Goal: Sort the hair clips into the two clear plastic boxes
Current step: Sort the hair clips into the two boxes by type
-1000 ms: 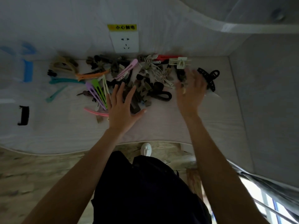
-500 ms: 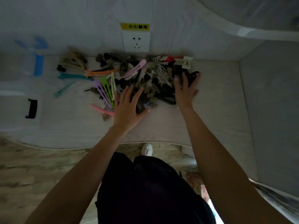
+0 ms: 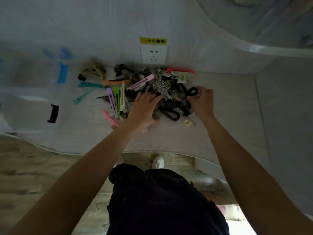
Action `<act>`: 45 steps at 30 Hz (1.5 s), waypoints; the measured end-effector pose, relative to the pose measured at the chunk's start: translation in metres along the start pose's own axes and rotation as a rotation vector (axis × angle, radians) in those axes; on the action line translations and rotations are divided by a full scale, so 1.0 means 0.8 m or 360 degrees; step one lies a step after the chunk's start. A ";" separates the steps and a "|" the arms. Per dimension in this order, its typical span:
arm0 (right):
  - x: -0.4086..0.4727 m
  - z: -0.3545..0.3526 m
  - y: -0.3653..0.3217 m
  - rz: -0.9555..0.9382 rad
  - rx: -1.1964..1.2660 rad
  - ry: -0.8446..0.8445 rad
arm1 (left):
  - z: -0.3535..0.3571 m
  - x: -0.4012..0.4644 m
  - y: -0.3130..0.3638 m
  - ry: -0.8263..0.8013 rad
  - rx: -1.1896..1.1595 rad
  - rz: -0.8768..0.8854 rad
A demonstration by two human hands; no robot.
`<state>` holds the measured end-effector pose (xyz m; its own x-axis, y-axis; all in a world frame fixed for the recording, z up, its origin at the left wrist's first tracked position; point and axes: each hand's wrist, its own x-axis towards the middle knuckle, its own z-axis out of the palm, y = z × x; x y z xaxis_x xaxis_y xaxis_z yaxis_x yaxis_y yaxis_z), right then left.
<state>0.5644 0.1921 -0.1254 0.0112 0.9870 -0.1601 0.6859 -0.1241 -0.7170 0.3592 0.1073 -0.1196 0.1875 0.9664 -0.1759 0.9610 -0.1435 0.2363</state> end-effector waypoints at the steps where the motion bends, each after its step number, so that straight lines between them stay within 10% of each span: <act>1: 0.002 -0.004 0.002 0.0030 -0.0023 -0.0036 | -0.004 0.005 0.000 -0.0012 0.0032 0.0018; 13: -0.014 -0.011 -0.034 -0.0386 -0.0167 0.0169 | -0.059 -0.025 -0.018 0.0677 0.0267 0.0146; 22: -0.065 0.049 -0.098 -0.0649 -0.0102 0.0030 | -0.084 -0.003 -0.061 0.0147 0.0059 -0.0313; 36: -0.092 0.130 -0.193 -0.0671 -0.0351 0.0167 | -0.113 -0.088 -0.181 0.0933 -0.0255 -0.0136; 45: -0.089 0.187 -0.351 -0.1401 -0.0274 0.0121 | -0.179 -0.163 -0.324 0.1057 -0.0252 -0.0318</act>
<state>0.2623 0.1416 -0.0142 -0.5263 0.7223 0.4487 0.5684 0.6913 -0.4462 0.0564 0.0490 -0.0211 -0.2012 0.9039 0.3774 0.9137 0.0343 0.4050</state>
